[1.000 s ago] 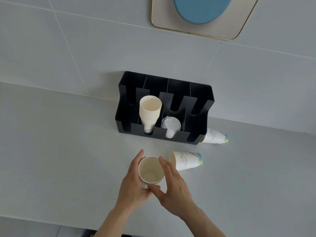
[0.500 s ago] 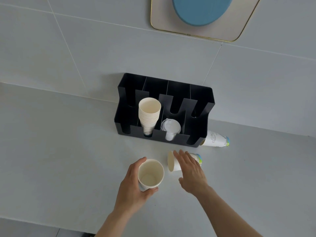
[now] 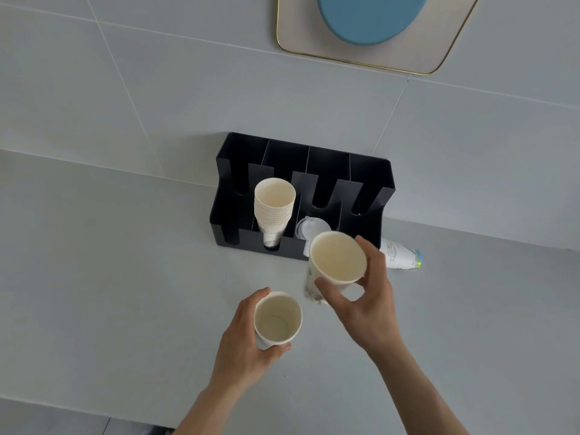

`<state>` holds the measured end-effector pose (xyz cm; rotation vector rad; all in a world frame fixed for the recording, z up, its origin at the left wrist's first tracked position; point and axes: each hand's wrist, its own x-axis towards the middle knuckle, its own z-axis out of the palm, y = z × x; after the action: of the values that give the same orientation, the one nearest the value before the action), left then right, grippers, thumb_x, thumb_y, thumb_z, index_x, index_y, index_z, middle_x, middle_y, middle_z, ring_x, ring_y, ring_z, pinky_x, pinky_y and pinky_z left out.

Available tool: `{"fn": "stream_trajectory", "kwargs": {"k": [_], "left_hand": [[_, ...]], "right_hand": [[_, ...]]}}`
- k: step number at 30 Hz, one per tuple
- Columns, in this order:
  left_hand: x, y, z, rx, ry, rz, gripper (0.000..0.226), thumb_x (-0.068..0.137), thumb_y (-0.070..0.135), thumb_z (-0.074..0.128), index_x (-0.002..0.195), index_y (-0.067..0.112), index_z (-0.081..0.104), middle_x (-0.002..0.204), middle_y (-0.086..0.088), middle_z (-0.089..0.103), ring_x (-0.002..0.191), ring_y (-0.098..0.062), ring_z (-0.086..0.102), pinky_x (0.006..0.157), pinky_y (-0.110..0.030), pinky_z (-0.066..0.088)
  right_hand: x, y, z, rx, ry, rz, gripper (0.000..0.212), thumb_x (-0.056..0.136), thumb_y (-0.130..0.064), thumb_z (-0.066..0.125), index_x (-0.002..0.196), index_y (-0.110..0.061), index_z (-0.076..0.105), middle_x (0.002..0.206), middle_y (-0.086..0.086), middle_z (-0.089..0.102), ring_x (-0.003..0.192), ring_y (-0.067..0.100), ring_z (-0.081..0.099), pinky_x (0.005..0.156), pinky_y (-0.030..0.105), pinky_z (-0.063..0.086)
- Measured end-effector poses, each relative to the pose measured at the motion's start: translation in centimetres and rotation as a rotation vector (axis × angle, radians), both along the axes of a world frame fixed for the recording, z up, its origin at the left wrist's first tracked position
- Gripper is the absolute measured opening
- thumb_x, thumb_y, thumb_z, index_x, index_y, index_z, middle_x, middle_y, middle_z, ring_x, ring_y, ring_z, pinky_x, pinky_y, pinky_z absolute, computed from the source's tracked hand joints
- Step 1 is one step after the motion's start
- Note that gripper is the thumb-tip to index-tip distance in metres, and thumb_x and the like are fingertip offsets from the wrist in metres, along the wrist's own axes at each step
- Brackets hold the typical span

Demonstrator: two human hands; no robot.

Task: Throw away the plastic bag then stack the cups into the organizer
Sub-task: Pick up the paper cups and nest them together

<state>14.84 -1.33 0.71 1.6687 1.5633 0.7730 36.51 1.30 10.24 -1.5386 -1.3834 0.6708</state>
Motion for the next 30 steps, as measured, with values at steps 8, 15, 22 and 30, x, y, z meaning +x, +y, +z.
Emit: {"fn": "stream_trajectory", "kwargs": {"k": [8,15,22,30], "left_hand": [[0.1,0.4,-0.2,0.012,-0.001,-0.001,0.098,0.057,0.053,0.089,0.137,0.055,0.034,0.134,0.033,0.049,0.117,0.015,0.051,0.077,-0.008,0.045],[0.0,0.4,-0.3,-0.013,-0.052,-0.012,0.114,0.055,0.055,0.088,0.143,0.065,0.016,0.136,0.051,0.036,0.114,0.019,0.048,0.081,-0.006,0.043],[0.5,0.7,-0.2,0.010,-0.015,-0.050,0.105,0.059,0.051,0.087,0.145,0.058,0.027,0.142,0.041,0.038,0.121,0.012,0.047,0.088,-0.010,0.041],[5.1,1.9,0.2,0.014,-0.043,-0.105,0.109,0.054,0.051,0.090,0.143,0.060,0.028,0.140,0.037,0.041,0.119,0.022,0.041,0.087,-0.009,0.038]], "right_hand": [[-3.4,-3.2,-0.8,-0.106,-0.085,0.270,0.095,0.074,-0.042,0.084,0.153,-0.029,0.032,0.141,-0.013,0.050,0.128,0.008,0.052,0.099,0.022,0.047],[-4.2,-4.4,-4.9,-0.232,-0.314,0.355,0.088,0.089,-0.064,0.062,0.158,-0.031,0.019,0.156,-0.019,0.034,0.137,0.003,0.043,0.110,0.029,0.045],[-3.5,-4.1,-6.0,-0.277,-0.358,0.305,0.077,0.091,-0.066,0.055,0.155,-0.040,0.021,0.149,-0.022,0.041,0.128,0.004,0.049,0.102,0.026,0.045],[6.5,-0.2,-5.4,-0.208,-0.357,-0.105,0.044,0.089,-0.028,0.078,0.129,-0.021,0.062,0.119,-0.004,0.066,0.096,0.014,0.069,0.080,0.042,0.060]]}}
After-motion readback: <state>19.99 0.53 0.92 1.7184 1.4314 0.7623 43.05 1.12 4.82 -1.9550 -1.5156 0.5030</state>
